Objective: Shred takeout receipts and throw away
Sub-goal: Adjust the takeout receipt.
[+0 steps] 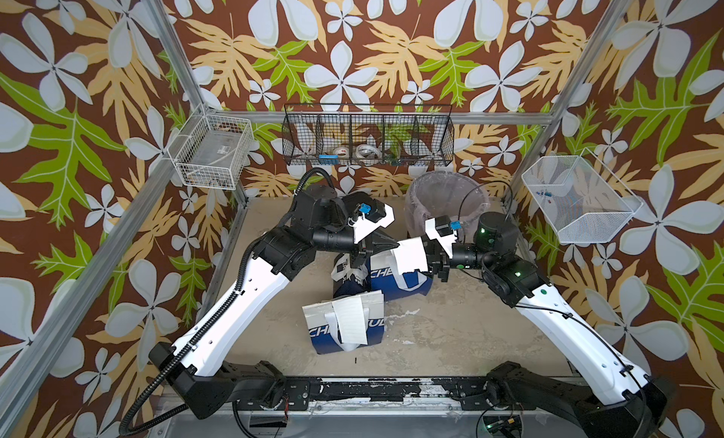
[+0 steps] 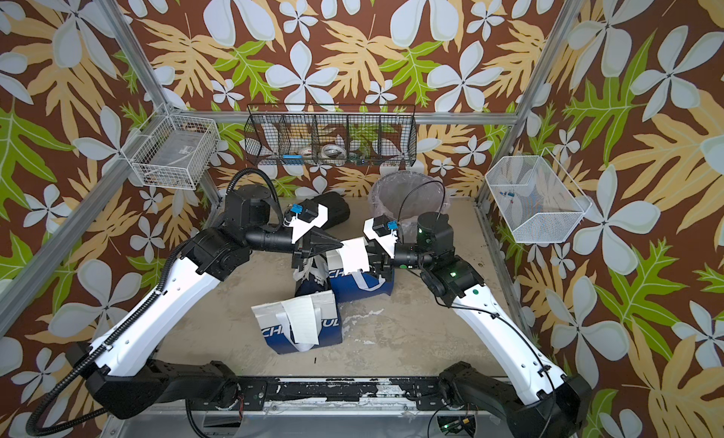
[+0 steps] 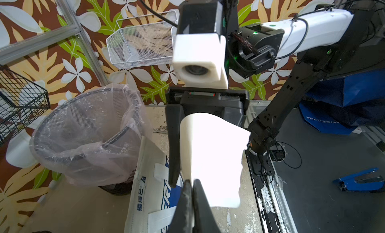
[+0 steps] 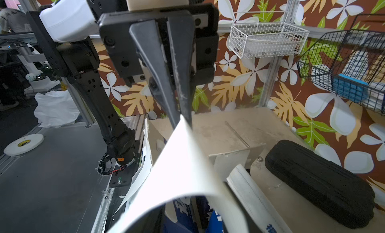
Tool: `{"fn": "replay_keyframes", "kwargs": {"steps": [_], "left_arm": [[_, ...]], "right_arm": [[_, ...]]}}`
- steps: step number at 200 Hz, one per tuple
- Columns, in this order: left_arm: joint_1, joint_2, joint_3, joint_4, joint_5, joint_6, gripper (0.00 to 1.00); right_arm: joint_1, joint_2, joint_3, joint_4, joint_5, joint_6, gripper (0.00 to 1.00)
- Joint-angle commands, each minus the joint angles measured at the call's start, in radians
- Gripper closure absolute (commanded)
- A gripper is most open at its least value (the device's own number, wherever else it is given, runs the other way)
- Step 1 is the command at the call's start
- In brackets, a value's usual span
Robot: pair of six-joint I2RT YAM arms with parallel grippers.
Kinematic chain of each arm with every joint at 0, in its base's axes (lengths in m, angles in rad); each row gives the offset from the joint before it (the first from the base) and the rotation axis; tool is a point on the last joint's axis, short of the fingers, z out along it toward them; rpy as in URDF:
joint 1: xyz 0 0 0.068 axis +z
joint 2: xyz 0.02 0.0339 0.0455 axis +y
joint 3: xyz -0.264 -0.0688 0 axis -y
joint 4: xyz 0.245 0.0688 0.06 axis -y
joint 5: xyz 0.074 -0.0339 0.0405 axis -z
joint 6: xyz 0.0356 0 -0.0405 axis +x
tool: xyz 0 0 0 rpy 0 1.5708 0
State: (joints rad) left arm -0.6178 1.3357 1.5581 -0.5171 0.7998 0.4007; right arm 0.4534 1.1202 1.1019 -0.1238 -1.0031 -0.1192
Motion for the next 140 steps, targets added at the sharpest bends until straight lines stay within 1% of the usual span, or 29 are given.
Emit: {"fn": "replay_keyframes", "kwargs": {"steps": [1,11,23,40,55,66,83,93,106,114,129,140], "left_arm": [[0.001,0.002,0.001,0.016,-0.004,0.005,1.00],[0.001,0.001,0.002,0.017,-0.011,0.007,1.00],[0.001,-0.005,0.004,0.016,-0.038,0.011,1.00],[0.014,-0.017,0.005,0.011,-0.083,0.021,1.00],[0.018,-0.026,0.003,-0.015,-0.155,0.054,1.00],[0.018,-0.025,0.003,-0.039,-0.194,0.076,1.00],[0.018,-0.026,-0.005,-0.063,-0.243,0.107,1.00],[0.018,-0.024,-0.005,-0.069,-0.245,0.114,1.00],[0.016,-0.018,0.005,-0.081,-0.190,0.122,1.00],[0.016,-0.016,0.008,-0.083,-0.150,0.122,1.00],[0.015,-0.018,0.006,-0.085,-0.083,0.126,1.00],[0.015,-0.022,0.008,-0.099,-0.050,0.138,1.00]], "right_arm": [[0.001,0.002,0.018,-0.027,-0.012,-0.028,0.62],[0.000,0.000,0.020,-0.033,-0.019,-0.036,0.59],[0.000,-0.011,0.026,-0.069,0.000,-0.073,0.53],[-0.020,-0.045,0.025,-0.112,0.021,-0.113,0.38],[-0.053,-0.090,0.001,-0.092,0.024,-0.097,0.26],[-0.060,-0.131,-0.017,-0.075,0.065,-0.095,0.17],[-0.061,-0.182,-0.029,-0.039,0.094,-0.095,0.09],[-0.062,-0.191,-0.023,-0.002,0.096,-0.077,0.08],[-0.058,-0.155,0.015,-0.007,0.072,-0.086,0.08],[-0.045,-0.118,0.047,-0.047,0.083,-0.122,0.10],[-0.018,-0.041,0.117,-0.144,0.146,-0.215,0.13],[-0.018,-0.001,0.148,-0.172,0.138,-0.249,0.15]]}}
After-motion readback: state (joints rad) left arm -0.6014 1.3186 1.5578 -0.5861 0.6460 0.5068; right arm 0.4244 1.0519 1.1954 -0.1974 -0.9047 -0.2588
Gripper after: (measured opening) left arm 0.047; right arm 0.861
